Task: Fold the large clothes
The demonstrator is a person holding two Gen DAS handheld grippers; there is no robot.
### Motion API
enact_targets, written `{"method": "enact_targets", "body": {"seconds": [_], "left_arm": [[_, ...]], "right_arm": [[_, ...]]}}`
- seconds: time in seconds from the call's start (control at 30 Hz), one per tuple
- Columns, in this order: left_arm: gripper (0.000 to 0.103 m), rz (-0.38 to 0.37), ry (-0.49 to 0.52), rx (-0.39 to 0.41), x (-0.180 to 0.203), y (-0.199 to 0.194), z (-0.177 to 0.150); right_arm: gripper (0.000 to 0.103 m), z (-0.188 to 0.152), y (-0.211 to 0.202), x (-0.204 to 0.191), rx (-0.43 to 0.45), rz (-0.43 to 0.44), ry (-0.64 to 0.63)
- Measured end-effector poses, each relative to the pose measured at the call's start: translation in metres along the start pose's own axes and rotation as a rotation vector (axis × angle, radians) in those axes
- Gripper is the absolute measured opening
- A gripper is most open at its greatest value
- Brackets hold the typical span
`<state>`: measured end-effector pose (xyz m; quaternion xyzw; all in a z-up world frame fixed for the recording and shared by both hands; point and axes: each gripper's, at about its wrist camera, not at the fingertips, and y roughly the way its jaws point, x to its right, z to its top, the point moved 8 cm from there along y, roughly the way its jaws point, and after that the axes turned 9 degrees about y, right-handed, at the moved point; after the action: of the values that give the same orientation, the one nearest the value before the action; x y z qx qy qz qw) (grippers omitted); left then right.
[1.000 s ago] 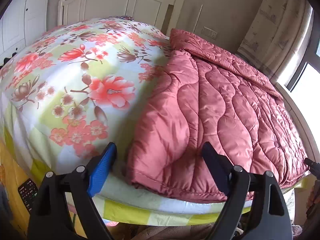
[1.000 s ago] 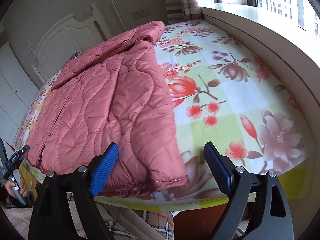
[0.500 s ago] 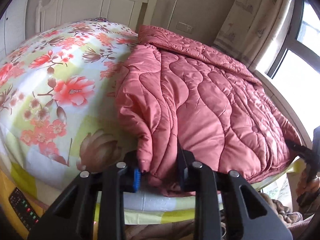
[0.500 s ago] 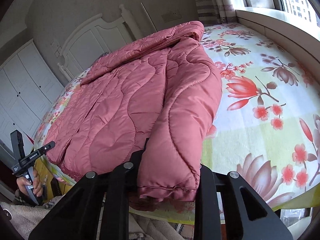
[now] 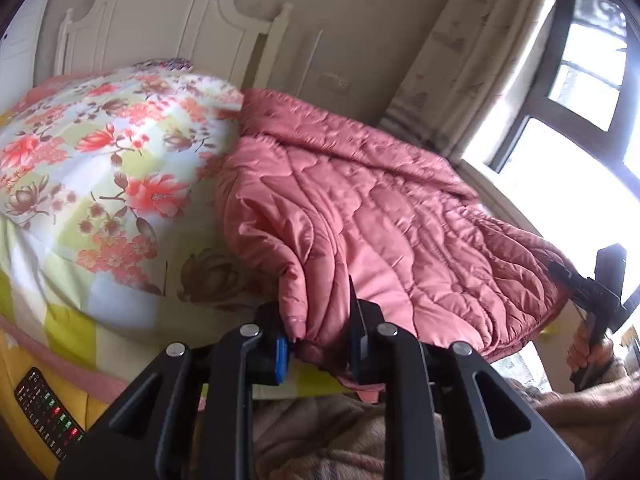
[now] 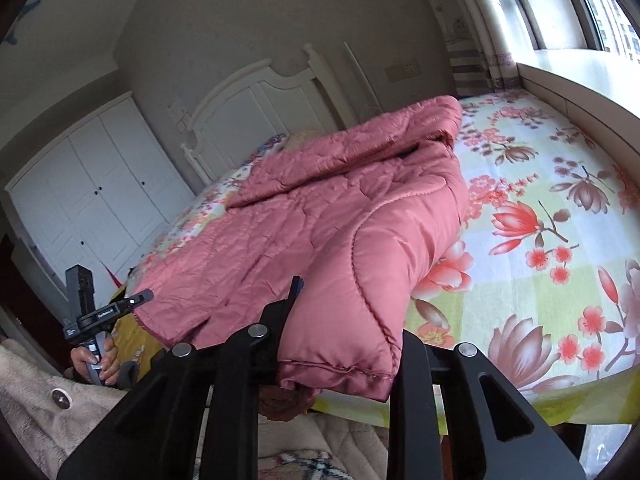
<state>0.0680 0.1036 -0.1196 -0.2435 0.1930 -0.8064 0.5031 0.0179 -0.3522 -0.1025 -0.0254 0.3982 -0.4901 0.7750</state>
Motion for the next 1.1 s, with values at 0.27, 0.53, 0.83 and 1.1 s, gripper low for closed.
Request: {"method": "enact_targets", "body": {"seconds": [0.27,0.53,0.83,1.1], "left_arm": [[0.022,-0.217,-0.057,0.25,0.007,-0.087,0.038],[0.029,-0.198,-0.036,0.354,-0.006,-0.058,0.142],[0.047,-0.007,-0.136,0.188,-0.065,0.093,0.248],[0.095,0.125,-0.385,0.048,-0.182,0.177,0.252]], "right_arm": [[0.023,0.029,-0.071,-0.071,0.149,0.24,-0.094],[0.023,0.122,-0.04,-0.07,0.264,0.166,-0.074],[0.024,0.213,0.103,0.006,0.137,-0.062,0.074],[0.09,0.222,0.183,0.096,-0.069,0.037,0.555]]}}
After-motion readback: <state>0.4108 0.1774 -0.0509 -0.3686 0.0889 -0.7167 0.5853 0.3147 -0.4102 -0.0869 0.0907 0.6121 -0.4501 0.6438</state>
